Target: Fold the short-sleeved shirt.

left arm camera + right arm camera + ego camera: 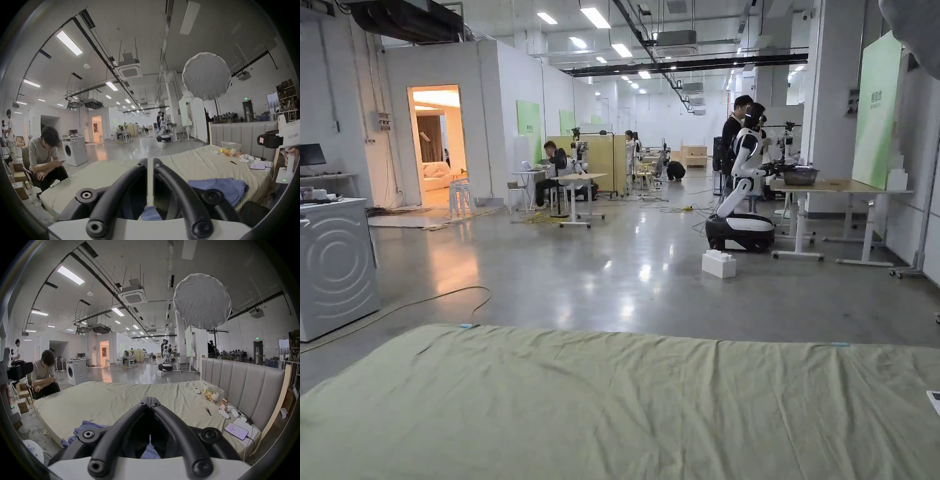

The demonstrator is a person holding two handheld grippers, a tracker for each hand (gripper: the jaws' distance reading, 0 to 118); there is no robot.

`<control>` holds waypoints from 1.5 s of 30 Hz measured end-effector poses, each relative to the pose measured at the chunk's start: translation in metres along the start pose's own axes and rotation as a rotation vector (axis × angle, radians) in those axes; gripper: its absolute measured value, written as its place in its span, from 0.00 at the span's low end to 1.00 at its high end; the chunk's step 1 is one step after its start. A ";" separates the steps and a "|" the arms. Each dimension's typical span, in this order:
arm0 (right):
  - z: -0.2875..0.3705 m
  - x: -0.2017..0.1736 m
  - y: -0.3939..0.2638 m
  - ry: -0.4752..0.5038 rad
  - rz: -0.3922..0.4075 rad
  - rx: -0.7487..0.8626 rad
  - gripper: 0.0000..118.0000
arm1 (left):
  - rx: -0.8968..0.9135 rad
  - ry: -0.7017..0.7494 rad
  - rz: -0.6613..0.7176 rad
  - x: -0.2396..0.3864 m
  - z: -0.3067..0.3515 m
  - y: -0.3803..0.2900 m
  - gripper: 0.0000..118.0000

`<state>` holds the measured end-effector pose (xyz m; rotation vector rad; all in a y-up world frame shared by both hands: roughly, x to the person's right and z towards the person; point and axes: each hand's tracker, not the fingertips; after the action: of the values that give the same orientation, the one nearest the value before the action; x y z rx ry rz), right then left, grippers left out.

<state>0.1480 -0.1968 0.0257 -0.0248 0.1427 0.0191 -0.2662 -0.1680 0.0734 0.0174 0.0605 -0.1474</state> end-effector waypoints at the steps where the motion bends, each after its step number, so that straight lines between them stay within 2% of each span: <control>1: 0.001 0.000 -0.001 0.000 0.008 0.000 0.00 | -0.010 0.012 0.002 0.000 0.005 0.000 0.00; 4: 0.002 -0.003 0.001 -0.017 0.048 0.026 0.00 | 0.041 0.055 0.026 0.004 0.013 -0.002 0.00; 6: 0.001 -0.003 -0.002 -0.001 0.015 0.008 0.00 | -0.018 0.043 0.020 0.010 0.007 0.008 0.00; 10: -0.003 -0.005 0.001 0.008 0.011 0.003 0.00 | -0.028 0.011 0.077 0.011 0.003 0.007 0.00; 14: -0.004 -0.006 0.001 0.012 0.007 -0.009 0.00 | -0.009 0.015 0.036 0.013 0.006 0.017 0.00; 21: -0.009 -0.008 -0.001 0.040 -0.014 -0.022 0.00 | 0.001 0.032 0.045 0.009 0.000 0.021 0.00; 28: -0.018 -0.005 -0.010 0.054 -0.011 -0.057 0.00 | -0.174 -0.009 0.042 0.007 -0.038 0.000 0.00; 30: -0.020 -0.002 -0.013 0.049 -0.007 -0.059 0.00 | -0.237 -0.040 0.108 0.002 -0.062 -0.006 0.00; 31: -0.023 0.002 -0.017 0.054 -0.032 -0.092 0.00 | -0.254 -0.045 0.141 -0.001 -0.074 -0.010 0.00; 32: -0.024 0.004 -0.020 0.054 -0.043 -0.105 0.00 | -0.286 -0.075 0.164 -0.005 -0.087 -0.014 0.02; 33: -0.025 0.006 -0.024 0.052 -0.042 -0.112 0.00 | -0.315 -0.115 0.193 -0.011 -0.103 -0.021 0.10; 35: -0.028 0.009 -0.033 0.038 -0.067 -0.179 0.00 | -0.403 -0.125 0.237 -0.016 -0.133 -0.036 0.44; 36: -0.028 0.011 -0.037 0.031 -0.047 -0.161 0.00 | -0.433 -0.131 0.261 -0.018 -0.150 -0.048 0.59; 37: -0.029 0.012 -0.042 0.017 -0.054 -0.190 0.00 | -0.483 -0.135 0.267 -0.020 -0.168 -0.062 0.67; 41: -0.032 0.013 -0.052 -0.012 -0.049 -0.231 0.00 | -0.635 -0.165 0.312 -0.032 -0.240 -0.133 0.67; 45: -0.044 0.012 -0.062 -0.043 0.020 -0.307 0.00 | -0.840 -0.085 0.177 -0.016 -0.292 -0.194 0.67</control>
<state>0.1546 -0.2598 -0.0182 -0.3288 0.0963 0.0609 -0.3280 -0.3514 -0.2198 -0.8193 0.0318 0.0628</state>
